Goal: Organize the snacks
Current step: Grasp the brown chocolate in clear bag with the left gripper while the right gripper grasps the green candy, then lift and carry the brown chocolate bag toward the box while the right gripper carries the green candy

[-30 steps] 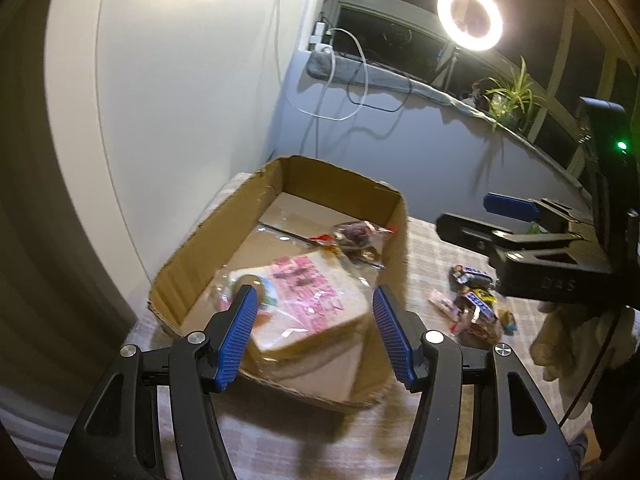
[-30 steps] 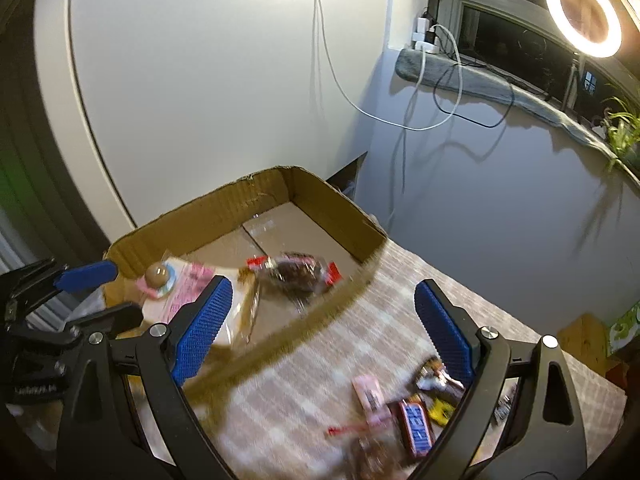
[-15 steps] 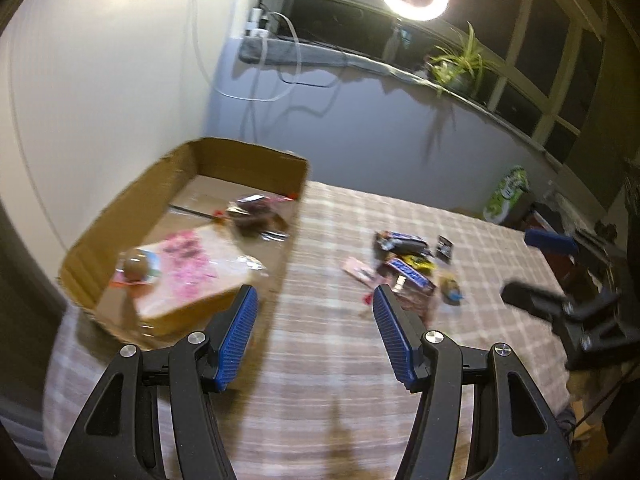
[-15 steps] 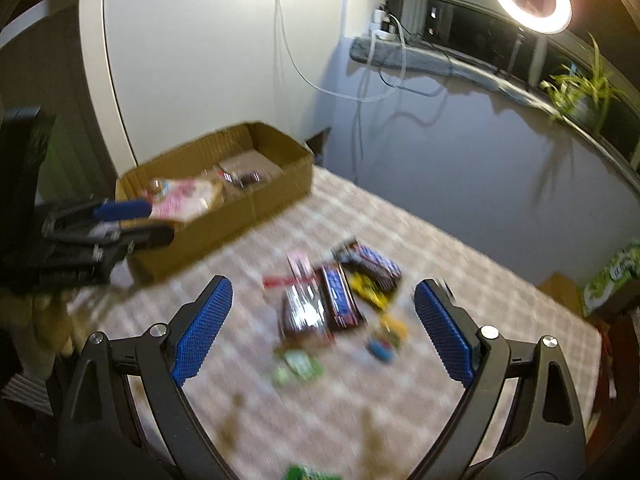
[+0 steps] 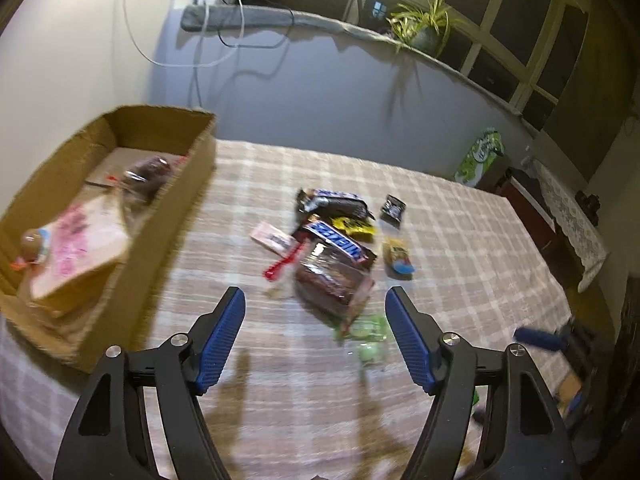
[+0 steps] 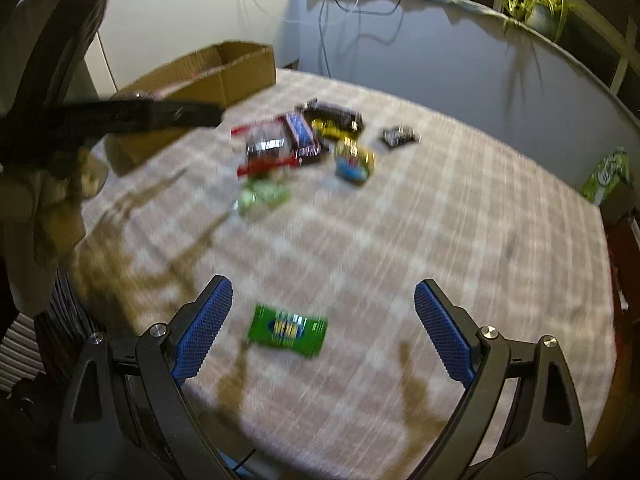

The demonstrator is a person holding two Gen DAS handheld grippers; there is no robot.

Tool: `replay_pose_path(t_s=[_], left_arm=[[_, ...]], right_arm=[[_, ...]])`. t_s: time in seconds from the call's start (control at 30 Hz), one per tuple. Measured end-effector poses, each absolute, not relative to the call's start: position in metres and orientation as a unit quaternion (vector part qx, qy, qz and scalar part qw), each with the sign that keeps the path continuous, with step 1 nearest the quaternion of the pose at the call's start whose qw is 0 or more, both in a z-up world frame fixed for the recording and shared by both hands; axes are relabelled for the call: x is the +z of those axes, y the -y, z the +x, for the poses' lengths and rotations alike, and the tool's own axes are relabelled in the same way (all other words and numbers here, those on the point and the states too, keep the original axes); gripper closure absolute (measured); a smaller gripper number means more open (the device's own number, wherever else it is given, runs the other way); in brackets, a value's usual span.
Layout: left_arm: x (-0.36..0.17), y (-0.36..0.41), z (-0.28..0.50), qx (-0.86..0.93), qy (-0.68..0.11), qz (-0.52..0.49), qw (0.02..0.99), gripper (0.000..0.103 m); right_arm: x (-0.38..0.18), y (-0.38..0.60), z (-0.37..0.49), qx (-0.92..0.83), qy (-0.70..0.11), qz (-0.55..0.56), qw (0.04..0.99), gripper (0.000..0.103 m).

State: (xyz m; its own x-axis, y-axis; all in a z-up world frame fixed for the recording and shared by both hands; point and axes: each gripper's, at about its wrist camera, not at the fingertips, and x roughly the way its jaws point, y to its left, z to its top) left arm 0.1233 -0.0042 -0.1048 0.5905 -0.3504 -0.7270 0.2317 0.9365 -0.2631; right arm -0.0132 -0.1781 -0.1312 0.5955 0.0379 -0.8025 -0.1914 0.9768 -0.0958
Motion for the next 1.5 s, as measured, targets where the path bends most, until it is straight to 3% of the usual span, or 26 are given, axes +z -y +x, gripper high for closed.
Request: replay_pose_path(t_s=[0.63, 0.67, 0.73, 0.77, 0.93, 1.1, 1.5], left_arm=[[-0.143, 0.039, 0.161, -0.12, -0.454, -0.039, 0.882, 0.03], [-0.144, 0.037, 0.162, -0.12, -0.454, -0.044, 0.882, 0.035], [-0.147, 0.035, 0.165, -0.121, -0.46, -0.05, 0.878, 0.047], [-0.148, 0.034, 0.165, -0.121, -0.459, -0.052, 0.879, 0.047], [-0.147, 0.032, 0.163, -0.118, -0.453, -0.048, 0.882, 0.055], [-0.147, 0.028, 0.161, -0.117, -0.451, -0.052, 0.883, 0.06], [-0.137, 0.015, 0.149, -0.115, -0.436, -0.057, 0.891, 0.063]], right_arm=[[-0.173, 0.164, -0.021, 0.038, -0.45, -0.077, 0.889, 0.009], [-0.172, 0.165, -0.021, 0.038, -0.449, -0.075, 0.889, 0.009], [-0.171, 0.166, -0.02, 0.037, -0.448, -0.072, 0.89, 0.016], [-0.171, 0.167, -0.02, 0.036, -0.448, -0.071, 0.89, 0.018], [-0.168, 0.173, -0.019, 0.037, -0.447, -0.071, 0.891, 0.045], [-0.165, 0.18, -0.02, 0.037, -0.447, -0.066, 0.891, 0.063], [-0.159, 0.186, -0.02, 0.035, -0.439, -0.044, 0.897, 0.067]])
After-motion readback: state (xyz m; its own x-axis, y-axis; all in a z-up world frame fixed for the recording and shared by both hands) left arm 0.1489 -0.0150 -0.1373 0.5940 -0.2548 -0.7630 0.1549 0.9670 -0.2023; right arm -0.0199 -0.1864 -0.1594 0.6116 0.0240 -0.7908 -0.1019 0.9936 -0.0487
